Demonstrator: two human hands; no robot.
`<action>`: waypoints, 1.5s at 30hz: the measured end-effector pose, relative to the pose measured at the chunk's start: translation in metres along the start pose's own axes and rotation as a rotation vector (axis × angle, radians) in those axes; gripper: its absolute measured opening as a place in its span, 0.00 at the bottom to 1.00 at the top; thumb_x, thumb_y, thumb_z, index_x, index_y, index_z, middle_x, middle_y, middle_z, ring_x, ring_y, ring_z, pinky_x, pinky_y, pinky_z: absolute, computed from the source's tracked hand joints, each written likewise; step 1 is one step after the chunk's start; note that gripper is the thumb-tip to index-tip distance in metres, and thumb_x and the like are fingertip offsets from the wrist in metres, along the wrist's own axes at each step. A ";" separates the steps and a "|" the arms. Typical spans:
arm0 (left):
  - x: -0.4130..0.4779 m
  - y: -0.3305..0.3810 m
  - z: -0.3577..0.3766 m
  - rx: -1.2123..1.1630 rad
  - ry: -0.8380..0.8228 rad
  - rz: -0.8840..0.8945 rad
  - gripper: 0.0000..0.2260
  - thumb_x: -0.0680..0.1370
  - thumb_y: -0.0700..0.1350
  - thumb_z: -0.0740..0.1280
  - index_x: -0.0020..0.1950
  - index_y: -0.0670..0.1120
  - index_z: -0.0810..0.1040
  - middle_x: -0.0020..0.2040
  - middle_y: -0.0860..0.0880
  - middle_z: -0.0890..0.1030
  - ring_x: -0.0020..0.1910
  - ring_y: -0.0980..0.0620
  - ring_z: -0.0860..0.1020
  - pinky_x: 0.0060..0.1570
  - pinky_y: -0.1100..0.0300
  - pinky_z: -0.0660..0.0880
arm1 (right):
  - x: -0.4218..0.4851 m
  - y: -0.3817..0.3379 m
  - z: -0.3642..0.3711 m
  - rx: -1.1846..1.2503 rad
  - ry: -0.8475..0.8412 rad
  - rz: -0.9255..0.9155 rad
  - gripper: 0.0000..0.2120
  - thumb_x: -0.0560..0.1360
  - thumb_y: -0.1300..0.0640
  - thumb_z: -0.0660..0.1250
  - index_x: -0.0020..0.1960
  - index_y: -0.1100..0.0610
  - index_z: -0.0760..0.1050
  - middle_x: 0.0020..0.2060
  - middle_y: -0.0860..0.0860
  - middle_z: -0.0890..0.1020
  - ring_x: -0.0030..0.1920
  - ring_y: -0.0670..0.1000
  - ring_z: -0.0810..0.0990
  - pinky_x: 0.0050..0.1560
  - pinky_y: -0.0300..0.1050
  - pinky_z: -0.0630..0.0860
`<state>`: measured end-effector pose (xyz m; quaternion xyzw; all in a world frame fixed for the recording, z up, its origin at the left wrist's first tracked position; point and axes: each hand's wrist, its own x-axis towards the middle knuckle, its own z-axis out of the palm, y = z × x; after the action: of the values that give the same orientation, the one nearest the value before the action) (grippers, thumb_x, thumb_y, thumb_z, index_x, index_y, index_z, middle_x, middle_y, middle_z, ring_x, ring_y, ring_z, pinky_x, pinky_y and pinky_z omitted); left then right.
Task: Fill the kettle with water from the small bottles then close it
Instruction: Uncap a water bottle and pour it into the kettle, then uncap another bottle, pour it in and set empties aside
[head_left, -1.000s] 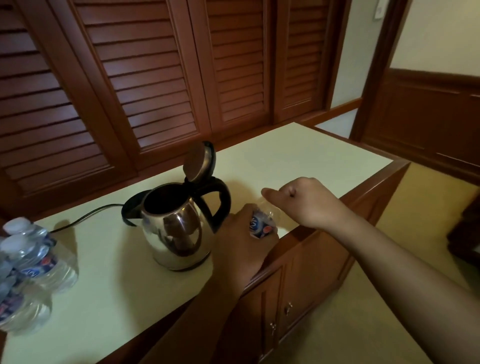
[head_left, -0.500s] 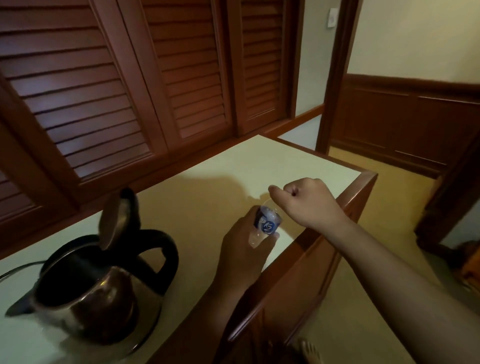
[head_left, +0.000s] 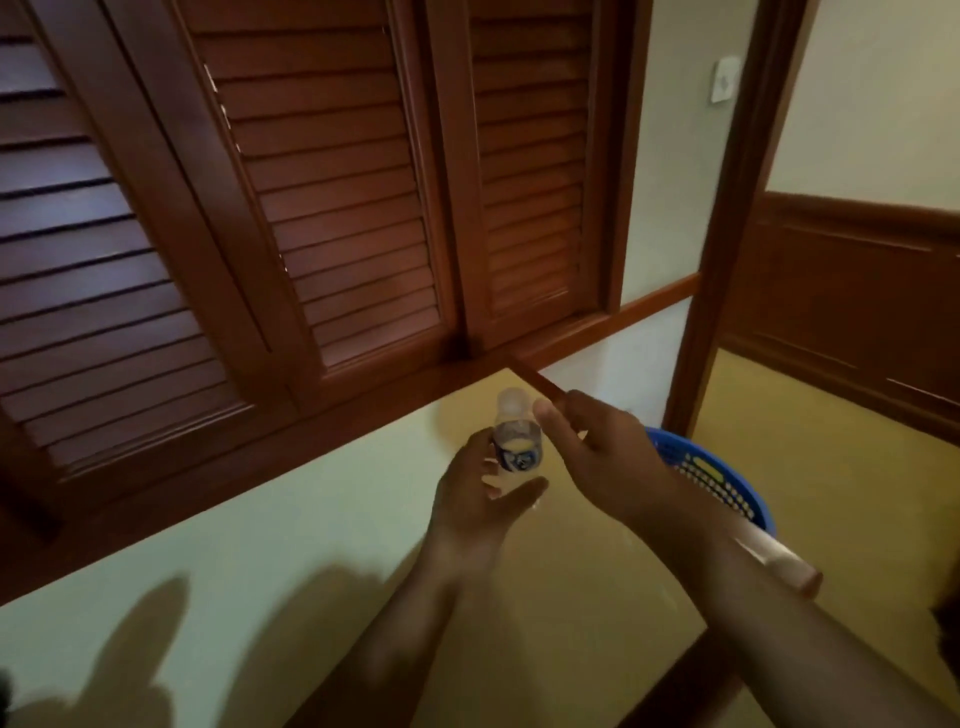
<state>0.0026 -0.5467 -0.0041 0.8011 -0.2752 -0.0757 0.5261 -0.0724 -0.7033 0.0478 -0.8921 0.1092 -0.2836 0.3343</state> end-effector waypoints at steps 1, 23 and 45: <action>0.021 -0.003 0.008 0.003 0.042 -0.021 0.26 0.75 0.54 0.79 0.69 0.58 0.73 0.58 0.61 0.80 0.55 0.65 0.80 0.42 0.76 0.75 | 0.008 0.014 0.002 0.027 -0.042 0.053 0.20 0.81 0.35 0.54 0.50 0.47 0.77 0.41 0.41 0.80 0.42 0.41 0.80 0.40 0.37 0.74; 0.255 -0.072 0.065 0.168 0.273 -0.163 0.23 0.73 0.49 0.80 0.65 0.46 0.80 0.58 0.49 0.85 0.55 0.51 0.83 0.50 0.60 0.78 | 0.046 0.136 0.077 -0.282 -0.509 0.077 0.60 0.59 0.28 0.13 0.81 0.50 0.52 0.81 0.48 0.54 0.81 0.48 0.46 0.78 0.48 0.37; -0.119 -0.022 -0.057 0.051 0.643 -0.224 0.20 0.85 0.34 0.63 0.67 0.58 0.78 0.58 0.63 0.84 0.61 0.60 0.82 0.63 0.65 0.77 | -0.064 -0.045 0.109 0.366 -0.511 -0.339 0.21 0.83 0.50 0.59 0.75 0.48 0.68 0.69 0.41 0.73 0.68 0.30 0.64 0.68 0.25 0.58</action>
<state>-0.0652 -0.4322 -0.0189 0.8222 -0.0073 0.1304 0.5540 -0.0616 -0.5862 -0.0172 -0.8649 -0.1804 -0.1176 0.4533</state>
